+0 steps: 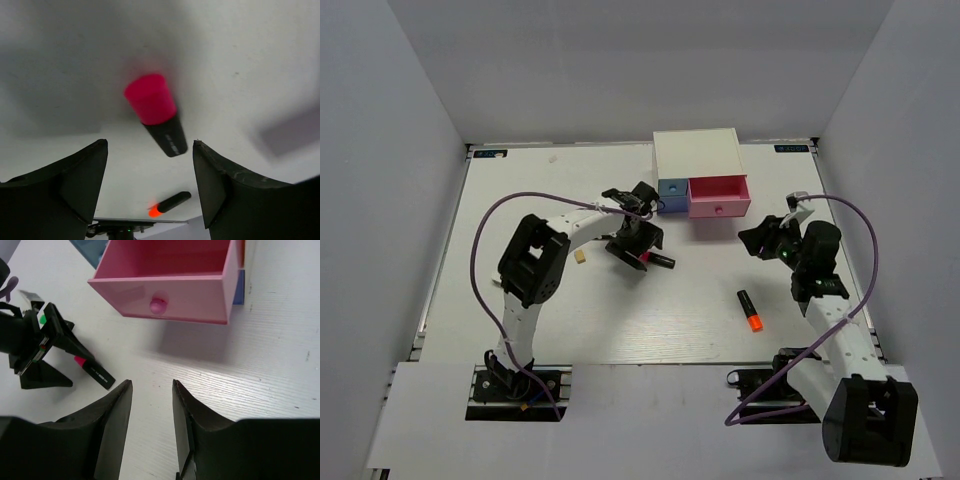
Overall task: Sort the stationery into containers
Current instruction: Pick up the pen from the center of the board.
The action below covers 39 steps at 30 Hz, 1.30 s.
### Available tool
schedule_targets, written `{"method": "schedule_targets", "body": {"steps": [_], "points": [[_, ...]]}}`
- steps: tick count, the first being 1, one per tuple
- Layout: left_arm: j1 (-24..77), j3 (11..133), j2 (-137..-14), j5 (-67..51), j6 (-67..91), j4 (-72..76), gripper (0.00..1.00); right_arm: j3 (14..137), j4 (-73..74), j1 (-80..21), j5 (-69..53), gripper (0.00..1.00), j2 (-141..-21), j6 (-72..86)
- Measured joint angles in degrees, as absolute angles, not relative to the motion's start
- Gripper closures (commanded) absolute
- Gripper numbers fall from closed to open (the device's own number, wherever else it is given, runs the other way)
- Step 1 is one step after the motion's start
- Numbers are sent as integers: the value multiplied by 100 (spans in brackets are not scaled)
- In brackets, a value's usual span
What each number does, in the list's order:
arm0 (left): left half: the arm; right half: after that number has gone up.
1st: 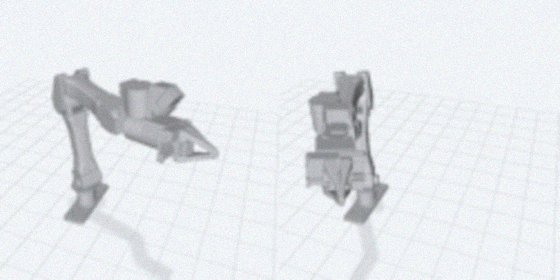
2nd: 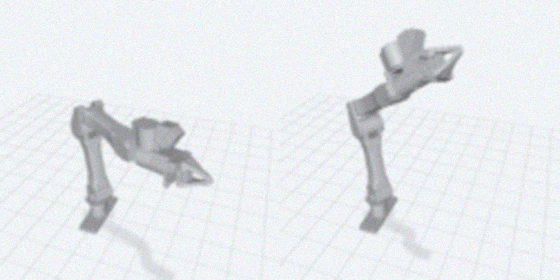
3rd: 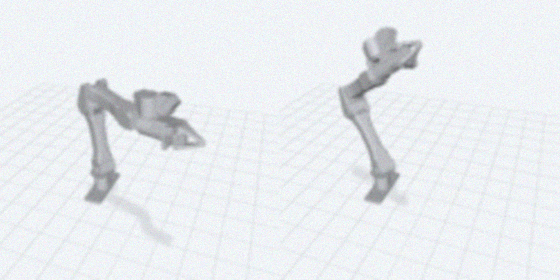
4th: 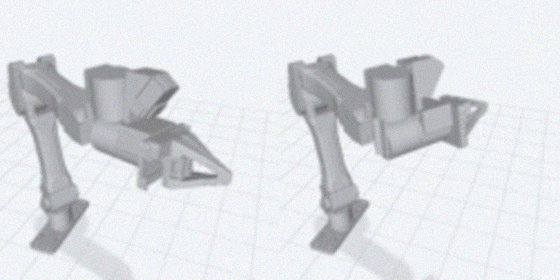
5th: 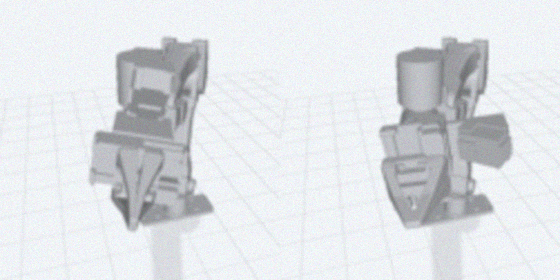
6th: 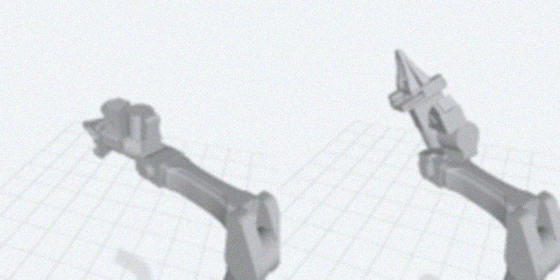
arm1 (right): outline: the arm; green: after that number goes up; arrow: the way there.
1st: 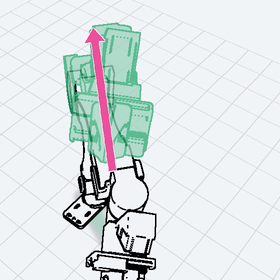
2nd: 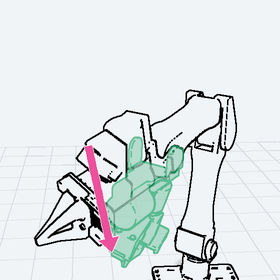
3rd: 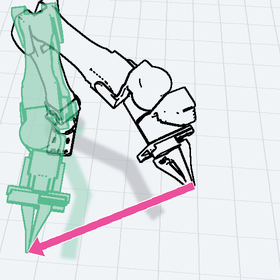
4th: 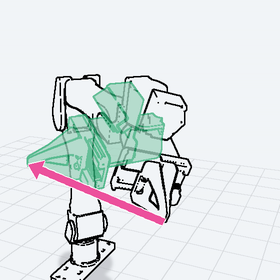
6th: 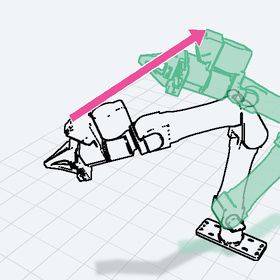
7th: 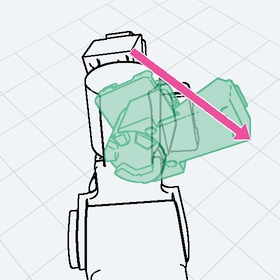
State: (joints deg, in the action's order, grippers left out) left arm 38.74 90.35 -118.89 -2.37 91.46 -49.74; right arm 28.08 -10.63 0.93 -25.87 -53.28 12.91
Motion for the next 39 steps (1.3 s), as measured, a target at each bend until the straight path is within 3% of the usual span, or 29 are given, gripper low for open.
{"method": "schedule_targets", "body": {"steps": [17,18,22,23,28,35,39], "points": [[3911,10256,-12881,-226,9188,-6047,25,2635,-1068,314,-2539,55,-5175,1297],[3913,10285,-12897,-226,9179,-6088,28,2635,-1068,316,-2539,55,-5164,1297],[3911,10294,-12912,-226,9120,-6198,55,2635,-1066,340,-2539,55,-5111,1297],[3913,10294,-12912,-217,9074,-6208,68,2635,-1061,340,-2541,55,-5109,1297],[3913,10256,-12875,-231,8604,-6121,97,2635,-1041,353,-2545,52,-5105,1260],[3922,9808,-12261,-228,7236,-5767,100,2591,-1066,379,-2596,51,-4958,1011],[4014,9369,-11139,-165,6066,-5059,100,2499,-1057,379,-2786,48,-4783,646]]}}
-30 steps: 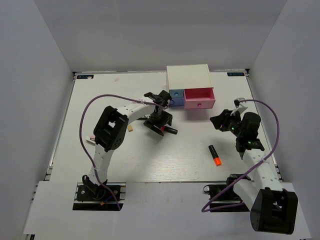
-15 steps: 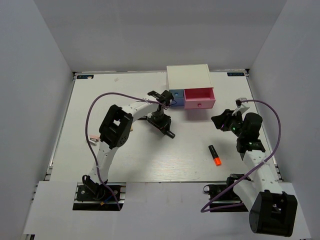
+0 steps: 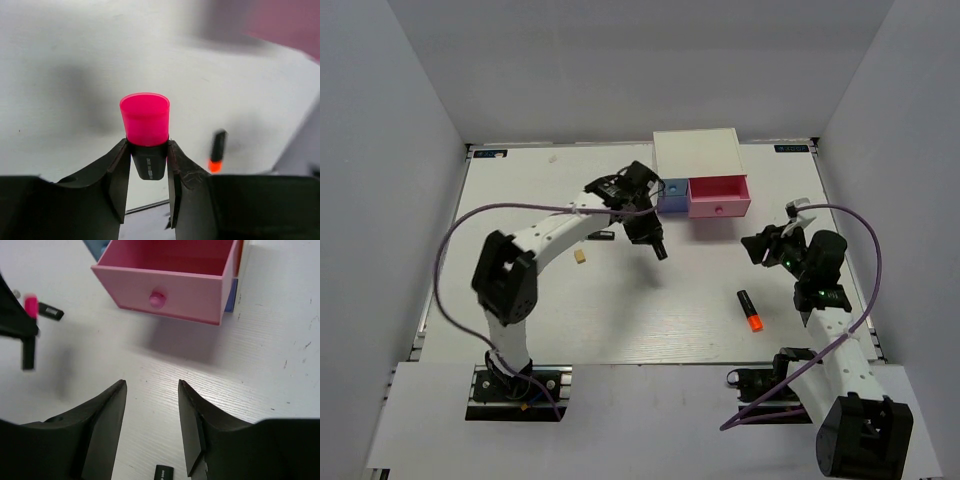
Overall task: Sort the stationery into containers
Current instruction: Pick up the pen from the center of the board, then place the pen in the drawer.
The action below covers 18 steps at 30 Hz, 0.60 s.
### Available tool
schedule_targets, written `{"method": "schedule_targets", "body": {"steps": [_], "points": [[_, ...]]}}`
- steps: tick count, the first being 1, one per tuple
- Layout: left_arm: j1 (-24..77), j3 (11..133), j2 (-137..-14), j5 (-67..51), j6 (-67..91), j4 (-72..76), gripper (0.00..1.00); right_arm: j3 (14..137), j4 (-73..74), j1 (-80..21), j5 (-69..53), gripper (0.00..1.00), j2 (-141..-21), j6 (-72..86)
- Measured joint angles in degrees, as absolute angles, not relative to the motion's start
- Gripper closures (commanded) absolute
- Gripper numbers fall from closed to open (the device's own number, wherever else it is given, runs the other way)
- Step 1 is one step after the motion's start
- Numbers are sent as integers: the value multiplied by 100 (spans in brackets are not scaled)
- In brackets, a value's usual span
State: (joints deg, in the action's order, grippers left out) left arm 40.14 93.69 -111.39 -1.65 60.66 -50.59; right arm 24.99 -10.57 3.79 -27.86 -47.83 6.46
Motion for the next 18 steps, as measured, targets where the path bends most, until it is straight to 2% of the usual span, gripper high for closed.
{"method": "schedule_targets", "body": {"steps": [2,3,6,12,18], "points": [[4060,9111,-10506,-156,5406,-4521,100,2484,-1020,379,-2919,51,-4724,368],[4075,9056,-10239,-191,5059,-4276,100,2484,-987,379,-2980,61,-4698,224],[4110,9312,-9889,-410,3802,-3522,100,2477,-862,379,-3151,83,-4641,-185],[4128,10379,-10495,-978,1382,-2281,100,2440,-567,379,-3365,85,-4543,-652],[4147,10746,-11316,-1378,-491,-1428,91,2379,-423,379,-3361,85,-4268,-856]]}}
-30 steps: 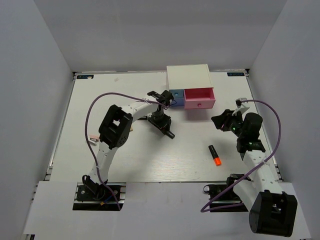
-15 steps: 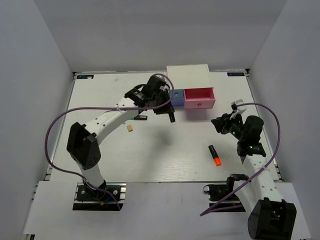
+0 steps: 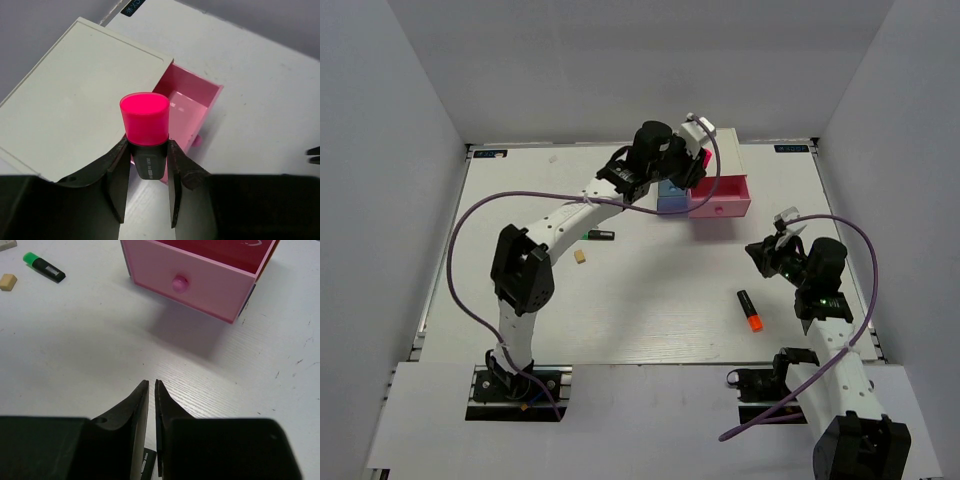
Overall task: Sort the stationery into containers
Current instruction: Place the pen in the drawer.
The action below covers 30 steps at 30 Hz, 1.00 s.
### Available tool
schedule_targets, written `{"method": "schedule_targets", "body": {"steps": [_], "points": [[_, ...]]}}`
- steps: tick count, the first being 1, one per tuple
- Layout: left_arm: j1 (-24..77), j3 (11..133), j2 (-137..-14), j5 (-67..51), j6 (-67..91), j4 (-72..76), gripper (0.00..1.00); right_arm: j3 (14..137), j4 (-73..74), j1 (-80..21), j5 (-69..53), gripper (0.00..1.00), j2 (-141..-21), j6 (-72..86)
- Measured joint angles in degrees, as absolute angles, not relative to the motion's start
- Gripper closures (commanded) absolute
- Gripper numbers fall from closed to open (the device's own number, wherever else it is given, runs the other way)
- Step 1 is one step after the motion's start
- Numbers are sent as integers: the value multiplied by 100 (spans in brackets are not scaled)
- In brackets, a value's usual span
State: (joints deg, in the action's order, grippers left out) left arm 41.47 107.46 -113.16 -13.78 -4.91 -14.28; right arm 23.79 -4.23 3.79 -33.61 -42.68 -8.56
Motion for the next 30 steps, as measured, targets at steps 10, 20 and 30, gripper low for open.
{"method": "schedule_targets", "body": {"steps": [10,20,30], "points": [[4375,10567,-11826,-1402,-1688,-322,77,2224,-285,379,-3336,79,-3977,-952],[4560,10571,-12066,-1199,-1979,-193,44,2171,-237,379,-3286,46,-3999,-1146],[4578,10606,-12057,-921,-1935,-119,21,2370,738,379,-3122,25,-4239,-2047]]}}
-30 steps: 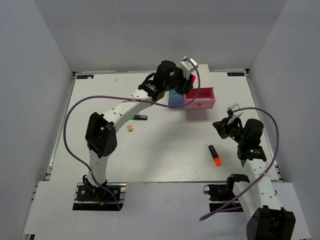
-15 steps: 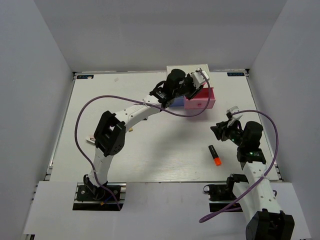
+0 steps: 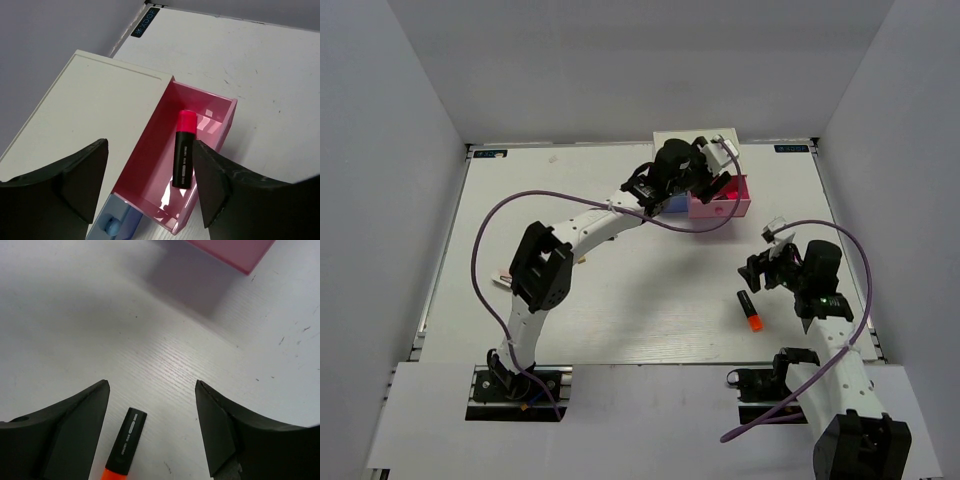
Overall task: Sort the stationery into containers
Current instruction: Place the pen in the drawer, then pick up the pen from the center of the board.
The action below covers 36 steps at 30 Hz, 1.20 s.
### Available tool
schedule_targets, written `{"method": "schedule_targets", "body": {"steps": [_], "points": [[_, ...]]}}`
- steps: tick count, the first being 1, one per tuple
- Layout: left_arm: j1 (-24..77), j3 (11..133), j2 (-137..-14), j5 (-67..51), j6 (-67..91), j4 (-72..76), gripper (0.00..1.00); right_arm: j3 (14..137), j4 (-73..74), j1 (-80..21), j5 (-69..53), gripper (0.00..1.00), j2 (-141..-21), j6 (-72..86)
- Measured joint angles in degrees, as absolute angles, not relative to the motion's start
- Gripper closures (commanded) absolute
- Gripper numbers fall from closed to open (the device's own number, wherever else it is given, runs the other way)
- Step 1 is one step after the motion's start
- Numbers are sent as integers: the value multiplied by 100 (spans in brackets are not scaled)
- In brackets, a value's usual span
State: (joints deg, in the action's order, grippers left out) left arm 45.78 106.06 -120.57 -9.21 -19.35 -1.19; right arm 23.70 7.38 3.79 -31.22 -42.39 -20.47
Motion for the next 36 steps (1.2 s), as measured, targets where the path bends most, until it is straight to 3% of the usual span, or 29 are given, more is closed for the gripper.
{"method": "schedule_targets", "body": {"steps": [4,9,14,19,24,30,36], "points": [[4589,10538,-11878,-738,-1511,-132,19,2617,1498,377,-3190,29,-4364,-2851],[4574,9074,-10449,-484,-567,32,18,2731,2416,373,-3153,29,-4705,-3671],[4543,6777,-8226,73,687,397,0,2731,2873,329,-3079,28,-5113,-3959],[4501,5347,-6847,1350,2403,134,0,2733,3002,193,-2923,31,-5708,-3972],[4447,4519,-6351,2043,3516,-355,0,2783,2978,45,-2464,34,-6313,-3879],[4434,4431,-6370,2375,4584,-1013,0,2917,2814,-255,-1986,50,-6613,-3745],[4248,4547,-6783,2443,5811,-1719,0,2915,2766,-434,-1772,82,-6604,-3712]]}}
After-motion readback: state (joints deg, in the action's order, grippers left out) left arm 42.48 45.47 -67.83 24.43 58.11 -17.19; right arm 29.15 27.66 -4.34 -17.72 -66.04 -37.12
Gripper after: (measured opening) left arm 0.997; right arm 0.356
